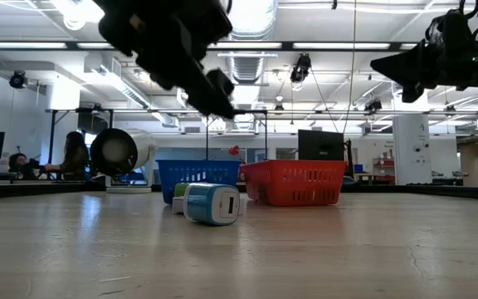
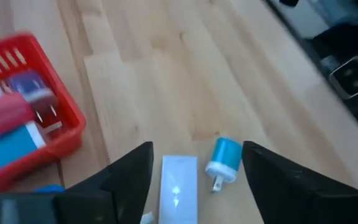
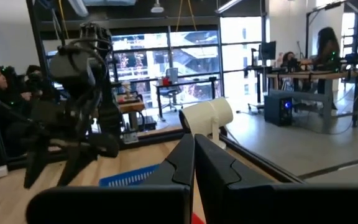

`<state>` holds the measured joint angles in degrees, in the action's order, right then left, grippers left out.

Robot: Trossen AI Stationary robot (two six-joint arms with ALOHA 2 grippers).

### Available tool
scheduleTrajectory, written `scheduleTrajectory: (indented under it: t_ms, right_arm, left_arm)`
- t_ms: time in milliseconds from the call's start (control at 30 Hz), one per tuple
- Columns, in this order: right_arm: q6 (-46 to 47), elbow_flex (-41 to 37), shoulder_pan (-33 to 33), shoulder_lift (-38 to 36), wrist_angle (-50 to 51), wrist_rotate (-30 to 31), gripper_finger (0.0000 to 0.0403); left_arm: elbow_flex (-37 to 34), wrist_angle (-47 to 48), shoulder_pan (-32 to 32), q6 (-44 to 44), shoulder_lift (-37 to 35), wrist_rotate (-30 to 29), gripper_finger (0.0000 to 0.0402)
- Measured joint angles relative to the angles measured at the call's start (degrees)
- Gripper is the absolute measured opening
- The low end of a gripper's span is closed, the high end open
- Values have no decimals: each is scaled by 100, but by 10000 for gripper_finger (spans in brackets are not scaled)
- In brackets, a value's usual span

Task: Pick & Place Office items
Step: Put the digital timer into the blue bin

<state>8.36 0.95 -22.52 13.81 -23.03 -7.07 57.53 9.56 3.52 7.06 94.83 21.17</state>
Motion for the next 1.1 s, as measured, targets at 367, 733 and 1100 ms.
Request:
scheduleTrajectory:
  t_ms: [367,733,1100]
  right_arm:
    - [-210,-11,0,153,-4,450,8]
    - [111,-37,0,478,-8,433,8]
    - [70,-37,0,547,-131,426,8]
  left_arm:
    - [517,454,454,631,1009,-324,258]
    - [1039,1191,471,905,1733,-1242,270]
    - [978,1450,469,1124,1772,-1196,264]
